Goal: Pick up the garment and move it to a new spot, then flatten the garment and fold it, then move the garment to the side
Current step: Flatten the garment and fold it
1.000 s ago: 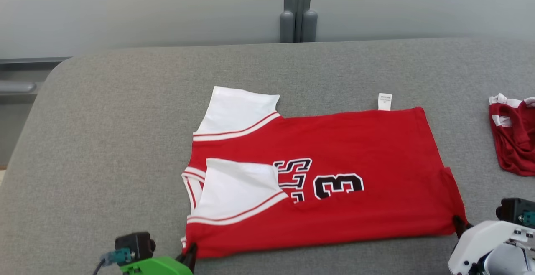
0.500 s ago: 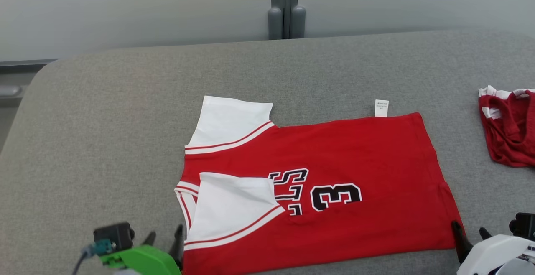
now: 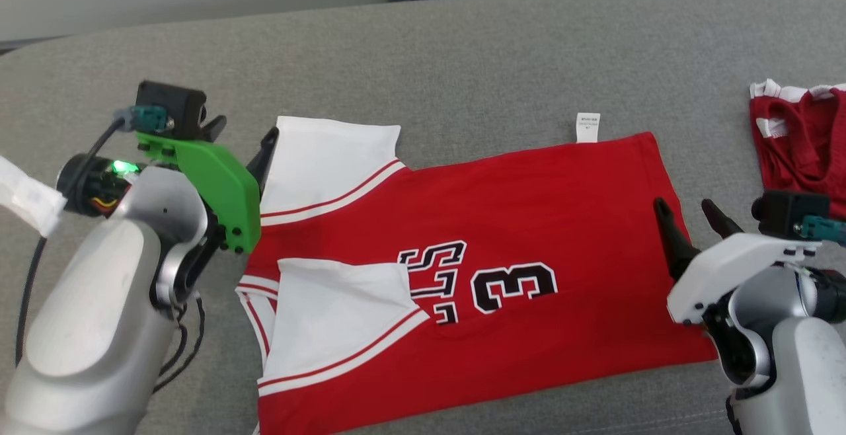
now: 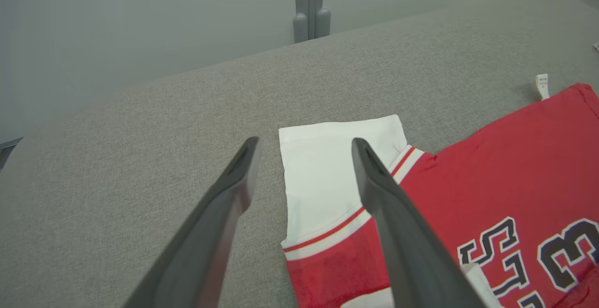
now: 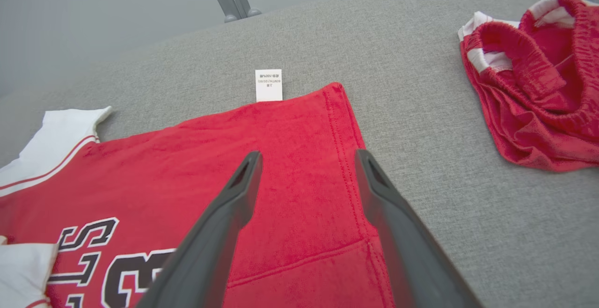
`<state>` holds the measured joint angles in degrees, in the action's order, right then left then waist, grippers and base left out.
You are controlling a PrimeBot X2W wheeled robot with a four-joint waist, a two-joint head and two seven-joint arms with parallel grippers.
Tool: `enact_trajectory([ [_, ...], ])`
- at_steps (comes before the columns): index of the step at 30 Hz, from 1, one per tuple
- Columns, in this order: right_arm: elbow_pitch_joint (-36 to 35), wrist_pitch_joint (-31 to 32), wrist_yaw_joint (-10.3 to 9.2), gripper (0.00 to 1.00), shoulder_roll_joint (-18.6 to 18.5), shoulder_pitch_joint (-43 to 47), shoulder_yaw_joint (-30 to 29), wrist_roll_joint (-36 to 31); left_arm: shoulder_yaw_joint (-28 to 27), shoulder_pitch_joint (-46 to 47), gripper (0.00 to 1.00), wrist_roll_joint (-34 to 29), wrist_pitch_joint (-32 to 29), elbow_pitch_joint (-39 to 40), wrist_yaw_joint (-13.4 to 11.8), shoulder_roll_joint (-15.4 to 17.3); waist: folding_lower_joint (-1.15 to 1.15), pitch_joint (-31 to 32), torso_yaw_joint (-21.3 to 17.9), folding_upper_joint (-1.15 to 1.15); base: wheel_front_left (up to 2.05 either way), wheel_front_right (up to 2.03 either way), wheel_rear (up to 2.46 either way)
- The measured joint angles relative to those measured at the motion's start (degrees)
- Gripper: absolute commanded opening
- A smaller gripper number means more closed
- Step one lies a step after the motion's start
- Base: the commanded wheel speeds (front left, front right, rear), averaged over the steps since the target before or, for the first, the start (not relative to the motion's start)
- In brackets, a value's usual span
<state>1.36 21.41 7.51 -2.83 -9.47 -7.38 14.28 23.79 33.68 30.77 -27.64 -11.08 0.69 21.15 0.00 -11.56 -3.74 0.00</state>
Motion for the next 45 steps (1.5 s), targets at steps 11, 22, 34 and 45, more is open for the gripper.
enact_trajectory([
  [11,1.8,-2.4,0.0,1.0,0.0,-7.1,4.2,-0.3,0.5,10.3,1.0,-2.5,3.6,-16.0,0.0,-2.3,0.0,-9.7,-4.1,0.0,0.0,0.0,0.0],
  [22,1.8,-3.1,0.0,1.0,0.0,-9.8,4.9,-0.4,0.4,14.3,0.91,-2.8,2.0,-21.3,-1.3,-1.8,0.0,-15.1,-6.5,0.0,0.0,0.0,0.0],
  [34,8.0,2.0,0.01,1.0,-6.5,-19.5,7.2,-4.2,0.8,14.8,0.0,-1.9,4.1,-18.9,-0.5,-2.7,0.0,-14.1,-4.3,0.0,0.0,0.0,0.0],
  [45,22.9,6.6,0.01,1.0,-13.8,-27.0,10.7,-2.7,1.4,11.1,0.0,-0.5,6.2,-8.8,0.0,-3.3,0.0,-12.6,0.9,0.0,0.0,0.0,0.0],
])
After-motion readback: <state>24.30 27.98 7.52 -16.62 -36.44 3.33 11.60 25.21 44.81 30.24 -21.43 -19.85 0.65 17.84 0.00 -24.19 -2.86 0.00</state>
